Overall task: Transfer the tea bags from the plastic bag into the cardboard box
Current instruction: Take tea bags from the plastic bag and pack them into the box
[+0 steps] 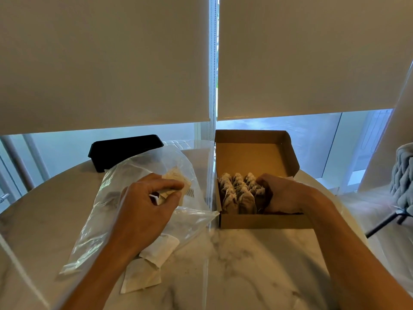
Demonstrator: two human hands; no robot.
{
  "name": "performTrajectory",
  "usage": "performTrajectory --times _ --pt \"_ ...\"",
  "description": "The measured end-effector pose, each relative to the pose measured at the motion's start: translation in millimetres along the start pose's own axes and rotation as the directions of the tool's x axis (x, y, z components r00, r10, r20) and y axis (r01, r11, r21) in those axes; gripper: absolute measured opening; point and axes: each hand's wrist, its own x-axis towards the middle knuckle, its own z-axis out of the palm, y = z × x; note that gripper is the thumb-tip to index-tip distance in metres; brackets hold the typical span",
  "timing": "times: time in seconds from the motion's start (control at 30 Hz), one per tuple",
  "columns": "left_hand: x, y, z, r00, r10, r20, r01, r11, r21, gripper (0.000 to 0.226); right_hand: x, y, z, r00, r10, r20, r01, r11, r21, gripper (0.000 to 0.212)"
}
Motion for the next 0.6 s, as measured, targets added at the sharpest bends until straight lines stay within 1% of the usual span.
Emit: performTrajectory --times 0.03,0.13,0.37,0.5,0.6 --pt "0.2 -0.3 -0.2 1.000 0.000 0.001 0.000 1.000 0.003 0.013 1.0 -0.8 2.5 1.000 0.007 -0.023 -0.007 1.000 -0.010 0.074" --pt "-0.3 -0.1 -0.9 1.000 0.000 0.008 0.000 1.000 -0.003 0.013 4.1 -0.7 6.8 0.998 0.019 -0.056 -0.017 0.999 0.034 0.071" --pt "-0.2 -0.9 -1.3 1.000 0.012 0.019 -0.012 1.000 0.018 0.013 8.2 1.2 11.5 0.992 -0.006 -0.129 0.015 0.998 0.069 0.070" --pt "-0.2 0.4 -1.7 1.000 0.016 0.021 -0.017 1.000 0.022 0.014 12.4 5.6 12.8 0.993 -0.014 -0.121 0.026 0.995 0.101 0.071" --pt "-0.8 1.3 -1.7 1.000 0.012 0.017 -0.012 1.000 0.000 0.016 9.0 11.3 6.5 0.995 -0.017 -0.095 0.038 0.975 0.218 0.077"
